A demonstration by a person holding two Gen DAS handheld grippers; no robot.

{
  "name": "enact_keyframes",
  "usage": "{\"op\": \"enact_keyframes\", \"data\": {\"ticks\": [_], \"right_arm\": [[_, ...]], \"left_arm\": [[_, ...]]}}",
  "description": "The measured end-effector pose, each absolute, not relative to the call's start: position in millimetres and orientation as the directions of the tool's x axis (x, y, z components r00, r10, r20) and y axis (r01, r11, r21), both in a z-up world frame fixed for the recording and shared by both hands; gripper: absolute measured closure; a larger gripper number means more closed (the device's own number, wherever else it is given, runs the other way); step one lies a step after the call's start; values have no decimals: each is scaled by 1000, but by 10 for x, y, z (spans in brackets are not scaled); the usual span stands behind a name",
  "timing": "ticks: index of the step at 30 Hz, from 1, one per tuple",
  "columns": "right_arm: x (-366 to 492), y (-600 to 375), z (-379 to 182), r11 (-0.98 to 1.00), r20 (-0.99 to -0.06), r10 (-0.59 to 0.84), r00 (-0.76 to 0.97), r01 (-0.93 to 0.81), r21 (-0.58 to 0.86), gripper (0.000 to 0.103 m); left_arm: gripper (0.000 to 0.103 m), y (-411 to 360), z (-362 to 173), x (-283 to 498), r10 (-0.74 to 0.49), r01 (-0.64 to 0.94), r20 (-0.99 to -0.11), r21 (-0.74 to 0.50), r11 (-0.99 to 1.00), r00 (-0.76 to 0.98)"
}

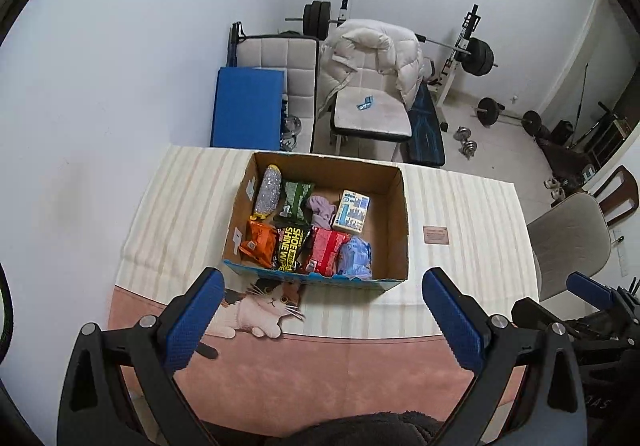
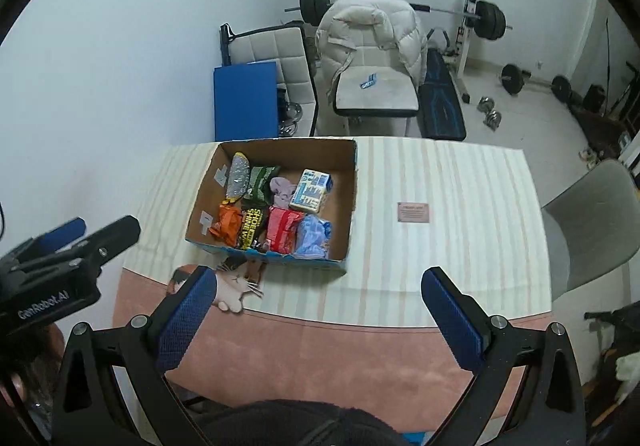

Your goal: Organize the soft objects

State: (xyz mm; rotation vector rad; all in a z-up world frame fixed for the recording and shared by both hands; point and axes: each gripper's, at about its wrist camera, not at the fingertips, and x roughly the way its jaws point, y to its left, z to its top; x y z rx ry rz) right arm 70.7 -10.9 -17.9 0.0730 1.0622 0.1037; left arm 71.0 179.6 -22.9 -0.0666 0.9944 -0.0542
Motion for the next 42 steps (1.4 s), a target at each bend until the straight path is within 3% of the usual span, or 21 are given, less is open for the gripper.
{"op": "enact_keyframes", "data": {"ticks": [21, 42], "right_arm": [[525, -233, 52, 999, -828, 15, 560, 26, 35, 0], [445, -206, 85, 999, -820, 10, 573, 21, 27, 0]], "left_arm": [[0, 1789, -79, 445, -31, -9, -780, -47, 999, 626], [0, 1765, -84, 375, -36, 10, -782, -39, 999, 622]]}}
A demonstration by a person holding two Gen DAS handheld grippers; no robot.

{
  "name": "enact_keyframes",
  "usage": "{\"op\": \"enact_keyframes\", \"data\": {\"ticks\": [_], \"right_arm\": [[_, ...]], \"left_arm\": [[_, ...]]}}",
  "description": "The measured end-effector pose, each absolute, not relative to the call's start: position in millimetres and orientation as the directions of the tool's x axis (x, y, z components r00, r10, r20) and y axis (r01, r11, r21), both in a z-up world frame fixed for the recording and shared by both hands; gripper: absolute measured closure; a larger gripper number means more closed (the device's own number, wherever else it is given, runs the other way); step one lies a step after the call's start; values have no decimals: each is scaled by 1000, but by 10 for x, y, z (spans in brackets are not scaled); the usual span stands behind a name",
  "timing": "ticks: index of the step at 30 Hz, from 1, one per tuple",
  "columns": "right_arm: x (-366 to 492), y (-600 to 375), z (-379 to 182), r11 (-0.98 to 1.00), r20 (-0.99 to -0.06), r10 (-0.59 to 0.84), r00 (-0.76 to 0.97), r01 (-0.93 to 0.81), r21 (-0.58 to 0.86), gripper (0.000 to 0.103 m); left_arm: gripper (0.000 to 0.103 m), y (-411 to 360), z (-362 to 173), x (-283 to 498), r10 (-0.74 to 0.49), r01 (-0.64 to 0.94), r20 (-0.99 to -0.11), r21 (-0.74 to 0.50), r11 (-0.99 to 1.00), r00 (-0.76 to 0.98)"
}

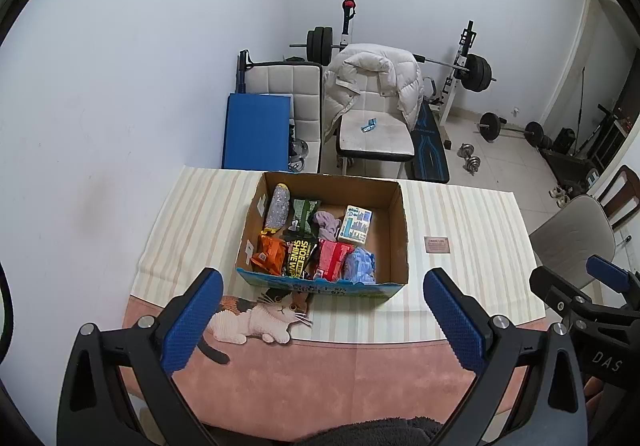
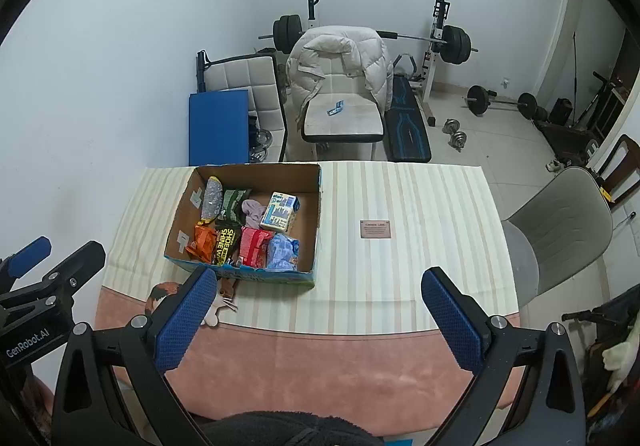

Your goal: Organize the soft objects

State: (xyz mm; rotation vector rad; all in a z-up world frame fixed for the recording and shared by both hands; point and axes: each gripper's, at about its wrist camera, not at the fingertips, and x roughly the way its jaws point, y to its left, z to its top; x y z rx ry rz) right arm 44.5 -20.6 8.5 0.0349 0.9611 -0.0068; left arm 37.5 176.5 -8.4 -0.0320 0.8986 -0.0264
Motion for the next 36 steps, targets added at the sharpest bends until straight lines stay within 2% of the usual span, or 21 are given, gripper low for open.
{"op": "enact_keyframes", "data": {"ticks": [36], "right_arm": [[474, -301, 44, 1000, -820, -19, 572, 28, -3, 0]], "left_arm": [[0, 1841, -98, 447, -45, 13, -790, -46, 999, 611]]}}
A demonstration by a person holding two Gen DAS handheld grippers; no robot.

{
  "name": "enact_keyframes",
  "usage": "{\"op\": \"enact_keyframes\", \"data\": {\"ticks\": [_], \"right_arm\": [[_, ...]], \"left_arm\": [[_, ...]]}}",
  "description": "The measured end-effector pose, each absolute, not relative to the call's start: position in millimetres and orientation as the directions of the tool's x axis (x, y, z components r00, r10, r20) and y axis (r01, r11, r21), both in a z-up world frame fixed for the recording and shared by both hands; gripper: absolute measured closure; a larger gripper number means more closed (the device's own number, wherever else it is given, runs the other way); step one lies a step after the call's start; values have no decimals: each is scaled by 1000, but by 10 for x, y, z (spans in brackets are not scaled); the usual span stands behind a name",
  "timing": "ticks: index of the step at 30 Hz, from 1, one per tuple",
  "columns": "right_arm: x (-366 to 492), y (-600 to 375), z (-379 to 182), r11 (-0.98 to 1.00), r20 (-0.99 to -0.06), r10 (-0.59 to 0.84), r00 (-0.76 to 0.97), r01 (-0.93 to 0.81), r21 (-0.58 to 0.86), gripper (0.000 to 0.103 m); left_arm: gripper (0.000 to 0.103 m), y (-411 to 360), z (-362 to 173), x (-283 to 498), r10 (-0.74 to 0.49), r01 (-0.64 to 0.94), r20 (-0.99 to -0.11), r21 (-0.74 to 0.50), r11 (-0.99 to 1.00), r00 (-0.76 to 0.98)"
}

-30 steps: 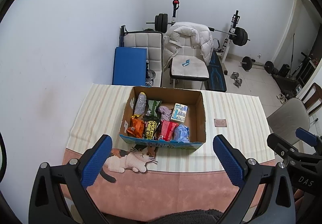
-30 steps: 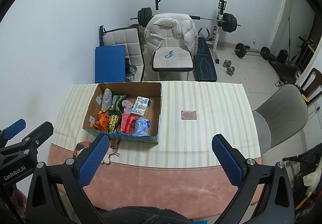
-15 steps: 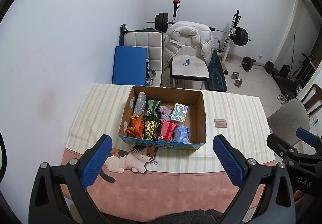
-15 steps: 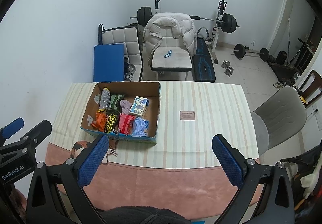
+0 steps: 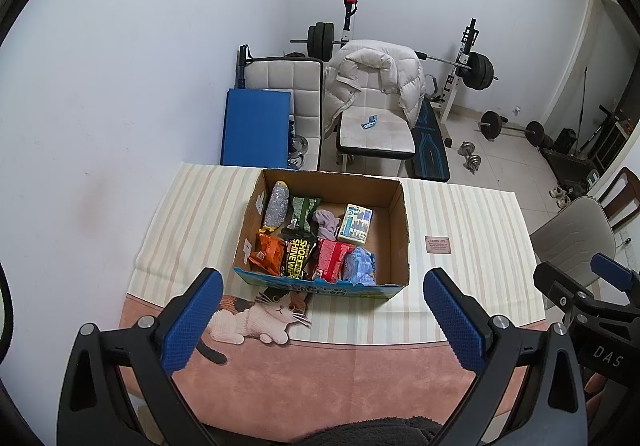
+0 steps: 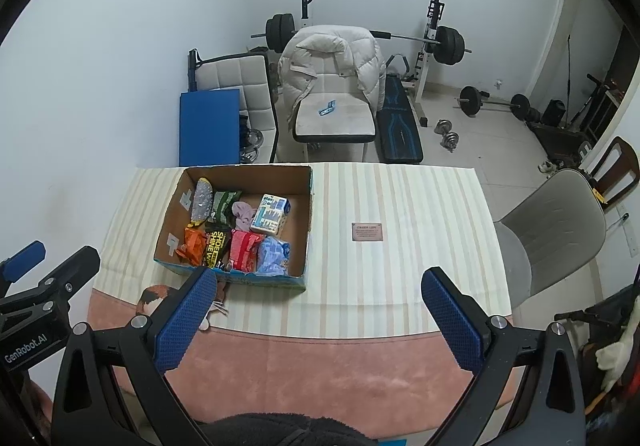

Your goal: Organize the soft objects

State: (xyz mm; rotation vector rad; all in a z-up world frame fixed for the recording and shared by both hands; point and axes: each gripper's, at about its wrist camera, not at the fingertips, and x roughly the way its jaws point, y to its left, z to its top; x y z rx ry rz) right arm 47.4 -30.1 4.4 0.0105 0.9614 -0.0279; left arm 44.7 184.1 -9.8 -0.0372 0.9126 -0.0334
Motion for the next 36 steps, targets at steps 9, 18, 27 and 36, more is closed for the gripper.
{"op": "enact_keyframes", "data": {"ticks": [9, 18, 27, 36], "right_arm": [[468, -316, 43, 1000, -819, -21, 574, 28, -7, 0], [467, -303, 74, 1000, -818, -18, 574, 21, -7, 0], [411, -290, 156, 1000, -811, -25, 585, 18, -17, 0], [367, -289, 168, 1000, -803, -24, 595, 17, -17, 0]], "left_arm": [[0, 1839, -116, 455, -43, 15, -793, -43, 999, 607], [0, 1840, -133, 456, -45, 17, -794, -43, 999, 606], [0, 1856, -133, 453, -50, 17, -790, -50, 999, 611], [0, 1852, -119, 428, -45, 17, -784, -44, 999, 619]]}}
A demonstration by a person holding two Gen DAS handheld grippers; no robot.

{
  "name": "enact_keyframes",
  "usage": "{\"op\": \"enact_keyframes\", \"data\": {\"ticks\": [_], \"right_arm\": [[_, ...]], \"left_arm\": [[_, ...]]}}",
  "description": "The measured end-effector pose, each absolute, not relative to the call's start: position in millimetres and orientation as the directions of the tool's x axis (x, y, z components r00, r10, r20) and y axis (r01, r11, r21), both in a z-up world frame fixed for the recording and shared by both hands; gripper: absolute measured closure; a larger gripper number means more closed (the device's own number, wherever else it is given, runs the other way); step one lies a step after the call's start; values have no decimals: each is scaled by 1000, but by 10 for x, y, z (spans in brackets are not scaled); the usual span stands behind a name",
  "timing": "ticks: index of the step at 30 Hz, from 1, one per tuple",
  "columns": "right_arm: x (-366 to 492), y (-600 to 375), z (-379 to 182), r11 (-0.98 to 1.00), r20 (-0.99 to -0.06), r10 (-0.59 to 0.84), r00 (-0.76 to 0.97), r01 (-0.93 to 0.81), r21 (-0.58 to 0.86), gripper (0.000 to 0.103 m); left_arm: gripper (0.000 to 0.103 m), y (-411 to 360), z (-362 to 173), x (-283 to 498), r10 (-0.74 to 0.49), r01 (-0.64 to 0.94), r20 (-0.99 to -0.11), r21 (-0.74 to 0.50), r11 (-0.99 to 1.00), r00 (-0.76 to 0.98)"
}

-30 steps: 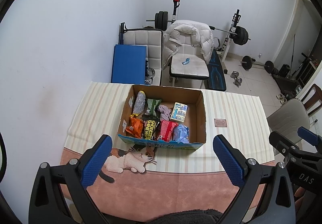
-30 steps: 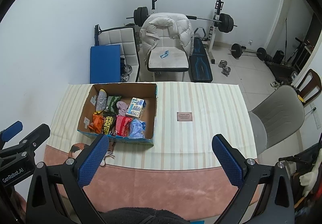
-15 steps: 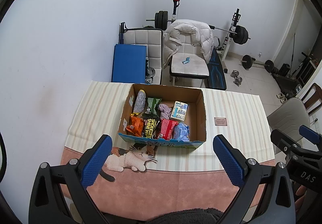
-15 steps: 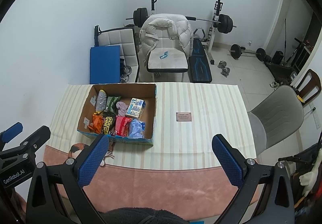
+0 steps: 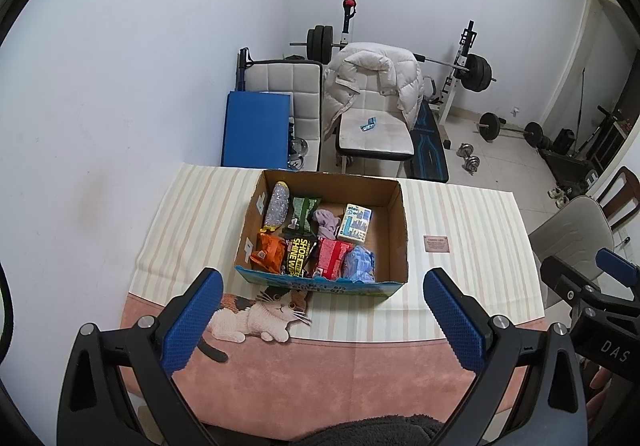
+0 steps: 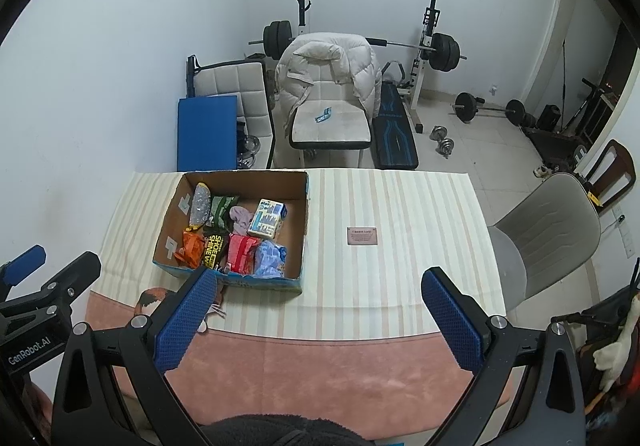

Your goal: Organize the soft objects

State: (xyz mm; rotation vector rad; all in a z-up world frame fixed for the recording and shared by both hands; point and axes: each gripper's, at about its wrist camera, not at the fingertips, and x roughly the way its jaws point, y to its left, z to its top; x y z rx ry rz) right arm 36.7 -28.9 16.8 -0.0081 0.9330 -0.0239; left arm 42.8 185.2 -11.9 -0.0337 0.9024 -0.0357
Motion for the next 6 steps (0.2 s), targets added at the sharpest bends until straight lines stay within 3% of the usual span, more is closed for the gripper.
{"op": "enact_keyframes", "data": {"ticks": [6], "right_arm": [[361, -288, 174, 1000, -804, -23, 594, 15, -18, 0]], "left_arm": [[0, 1861, -71, 377, -50, 22, -778, -46, 999, 627]]}}
